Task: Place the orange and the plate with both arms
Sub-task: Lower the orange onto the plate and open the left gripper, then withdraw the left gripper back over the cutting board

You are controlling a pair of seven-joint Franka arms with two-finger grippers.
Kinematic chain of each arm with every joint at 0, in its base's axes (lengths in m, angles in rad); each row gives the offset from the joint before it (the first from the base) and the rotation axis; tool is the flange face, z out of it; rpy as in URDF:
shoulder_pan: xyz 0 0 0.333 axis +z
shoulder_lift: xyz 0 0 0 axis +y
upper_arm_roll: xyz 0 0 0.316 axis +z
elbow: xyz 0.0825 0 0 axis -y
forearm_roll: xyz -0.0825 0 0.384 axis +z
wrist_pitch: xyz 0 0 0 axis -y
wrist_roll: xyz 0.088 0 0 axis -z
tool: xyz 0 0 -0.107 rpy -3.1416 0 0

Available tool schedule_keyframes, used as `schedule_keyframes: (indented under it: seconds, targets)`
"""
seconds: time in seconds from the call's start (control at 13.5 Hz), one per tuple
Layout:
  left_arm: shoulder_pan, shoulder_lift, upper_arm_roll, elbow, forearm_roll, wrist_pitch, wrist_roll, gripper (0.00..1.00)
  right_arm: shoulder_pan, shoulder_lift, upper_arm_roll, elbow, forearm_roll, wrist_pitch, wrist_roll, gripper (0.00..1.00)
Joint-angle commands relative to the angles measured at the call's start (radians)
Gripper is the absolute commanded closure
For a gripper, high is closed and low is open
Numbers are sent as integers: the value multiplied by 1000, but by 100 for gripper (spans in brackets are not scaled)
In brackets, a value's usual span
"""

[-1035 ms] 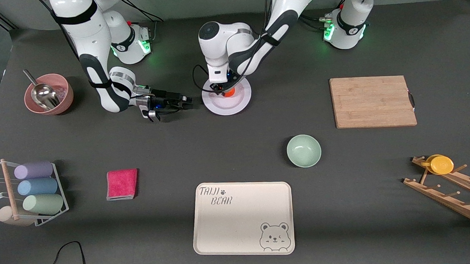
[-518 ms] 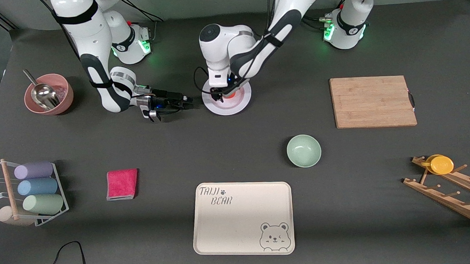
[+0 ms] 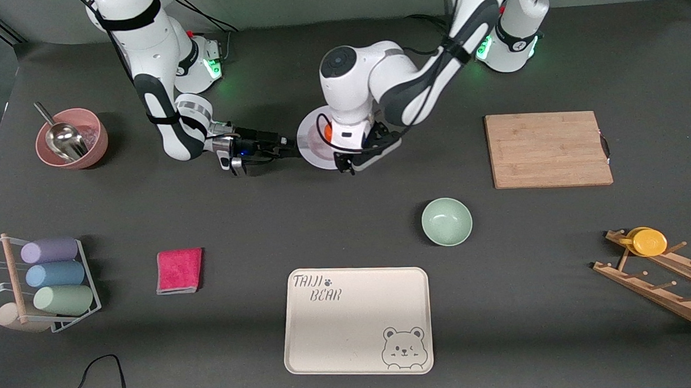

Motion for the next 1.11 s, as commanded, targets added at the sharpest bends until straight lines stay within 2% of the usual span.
schedule_keyframes:
  seconds: [0.0, 0.3, 0.52, 0.67, 0.89, 1.04]
  targets:
    - [105, -95, -8, -6, -94, -78, 282, 0, 21, 38, -3, 15, 34, 4, -74, 0]
    - [252, -187, -4, 53, -130, -258, 668, 0, 38, 54, -3, 15, 60, -8, -119, 0]
    - [358, -189, 2, 205, -219, -416, 902, 0, 59, 66, -1, 15, 85, -11, -149, 0]
    - [436, -195, -1, 250, -227, -433, 941, 0, 85, 72, -1, 15, 111, -11, -155, 0]
    - [486, -198, 3, 294, -228, -465, 1039, 0, 117, 75, -1, 13, 153, -13, -171, 2]
    - [516, -226, -1, 296, -230, -496, 1084, 0, 122, 78, 0, 13, 164, -13, -194, 14]
